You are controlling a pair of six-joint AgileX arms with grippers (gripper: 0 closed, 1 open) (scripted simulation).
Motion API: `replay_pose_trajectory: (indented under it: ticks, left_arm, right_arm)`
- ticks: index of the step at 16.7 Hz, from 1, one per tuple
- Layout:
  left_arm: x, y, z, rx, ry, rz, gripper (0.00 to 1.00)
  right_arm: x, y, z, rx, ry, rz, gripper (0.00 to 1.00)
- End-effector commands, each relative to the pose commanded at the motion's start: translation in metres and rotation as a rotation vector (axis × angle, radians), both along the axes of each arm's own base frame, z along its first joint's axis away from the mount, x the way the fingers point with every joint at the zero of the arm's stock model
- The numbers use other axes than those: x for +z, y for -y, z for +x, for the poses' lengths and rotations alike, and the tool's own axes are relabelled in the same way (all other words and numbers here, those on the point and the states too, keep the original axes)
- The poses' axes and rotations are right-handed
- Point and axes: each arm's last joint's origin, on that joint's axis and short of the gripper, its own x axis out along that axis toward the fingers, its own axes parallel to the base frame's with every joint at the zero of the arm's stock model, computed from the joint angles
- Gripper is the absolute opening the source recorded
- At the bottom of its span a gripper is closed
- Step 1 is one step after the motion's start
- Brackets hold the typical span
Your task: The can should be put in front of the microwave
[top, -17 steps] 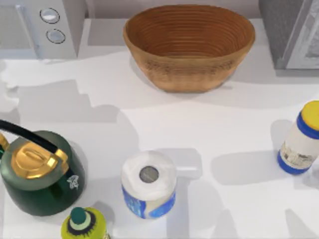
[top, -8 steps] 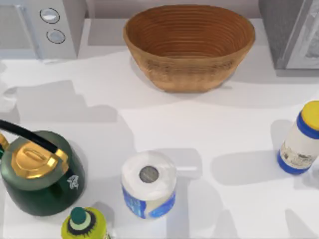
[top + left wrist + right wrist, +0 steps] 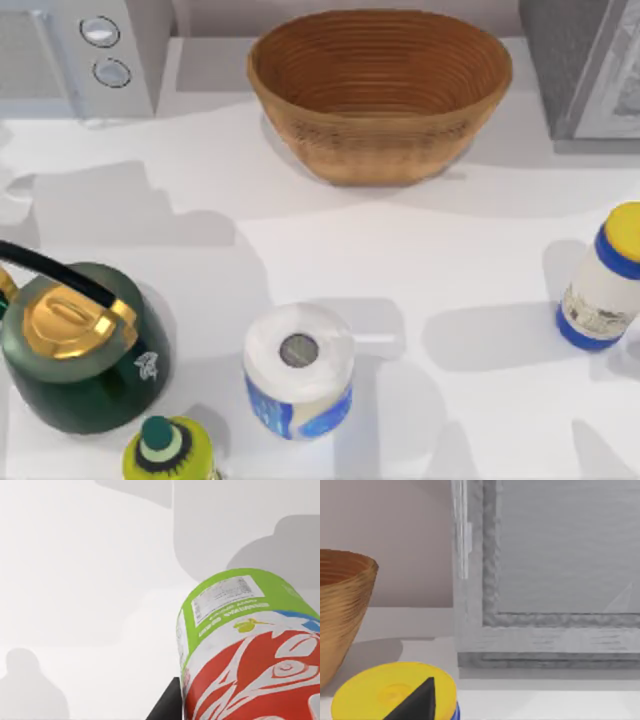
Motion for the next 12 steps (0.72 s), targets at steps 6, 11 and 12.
replay_pose_trajectory:
  ticks: [6, 11, 12]
  left_arm:
    - [0.0, 0.0, 0.0, 0.0, 0.0, 0.0, 1.0]
    - [0.0, 0.0, 0.0, 0.0, 0.0, 0.0, 1.0]
    - [0.0, 0.0, 0.0, 0.0, 0.0, 0.0, 1.0]
  right_arm:
    - [0.0, 0.0, 0.0, 0.0, 0.0, 0.0, 1.0]
    - [0.0, 0.0, 0.0, 0.0, 0.0, 0.0, 1.0]
    - [0.0, 0.0, 0.0, 0.0, 0.0, 0.0, 1.0]
